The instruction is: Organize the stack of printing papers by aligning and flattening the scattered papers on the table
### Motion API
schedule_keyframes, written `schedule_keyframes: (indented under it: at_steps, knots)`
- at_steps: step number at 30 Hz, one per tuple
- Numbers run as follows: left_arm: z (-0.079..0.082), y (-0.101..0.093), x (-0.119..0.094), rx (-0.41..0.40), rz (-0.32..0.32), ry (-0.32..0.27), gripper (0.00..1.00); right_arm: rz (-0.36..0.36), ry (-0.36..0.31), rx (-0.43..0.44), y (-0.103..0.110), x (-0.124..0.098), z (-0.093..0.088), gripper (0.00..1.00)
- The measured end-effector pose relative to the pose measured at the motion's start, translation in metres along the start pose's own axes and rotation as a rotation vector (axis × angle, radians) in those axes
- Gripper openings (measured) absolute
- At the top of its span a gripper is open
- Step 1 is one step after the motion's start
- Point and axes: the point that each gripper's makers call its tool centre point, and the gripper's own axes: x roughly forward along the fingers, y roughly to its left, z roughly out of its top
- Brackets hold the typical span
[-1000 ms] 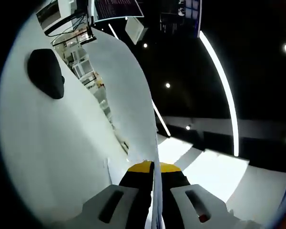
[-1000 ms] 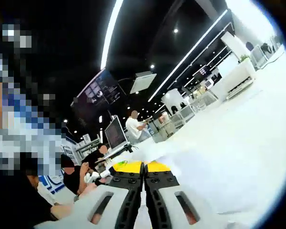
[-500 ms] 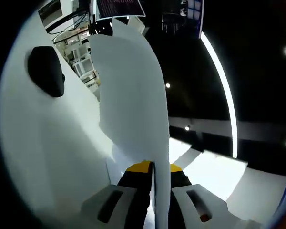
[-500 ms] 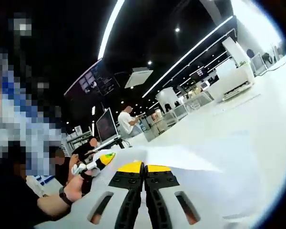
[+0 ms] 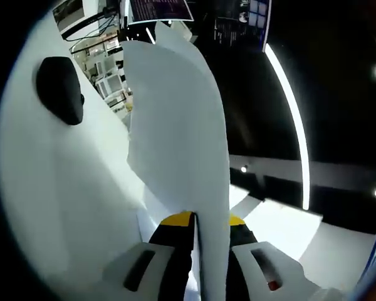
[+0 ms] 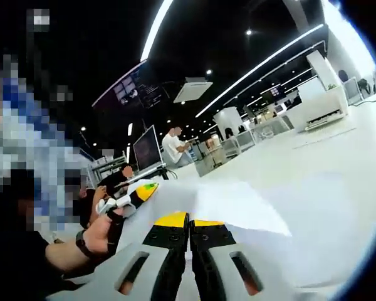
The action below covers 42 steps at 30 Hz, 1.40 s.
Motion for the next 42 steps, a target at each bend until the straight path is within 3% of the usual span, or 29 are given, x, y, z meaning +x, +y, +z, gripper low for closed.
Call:
schedule_keyframes:
  at_steps: [5,19,25,42]
  knots:
    - [0.001,0.0,0.0,-0.009,-0.001,-0.004,0.15,0.02,0.029,-0.051,0.01,0.006,-0.008,0.0]
    - [0.001,-0.001,0.0,-0.016,-0.01,0.0,0.17,0.129,0.128,-0.047,0.032,0.015,-0.027,0.0]
    - [0.002,0.0,0.0,-0.021,-0.01,-0.003,0.17,0.132,0.176,-0.061,0.034,0.021,-0.036,0.0]
    - [0.003,-0.001,0.0,-0.031,-0.012,-0.009,0.17,0.167,0.199,-0.067,0.047,0.029,-0.044,0.0]
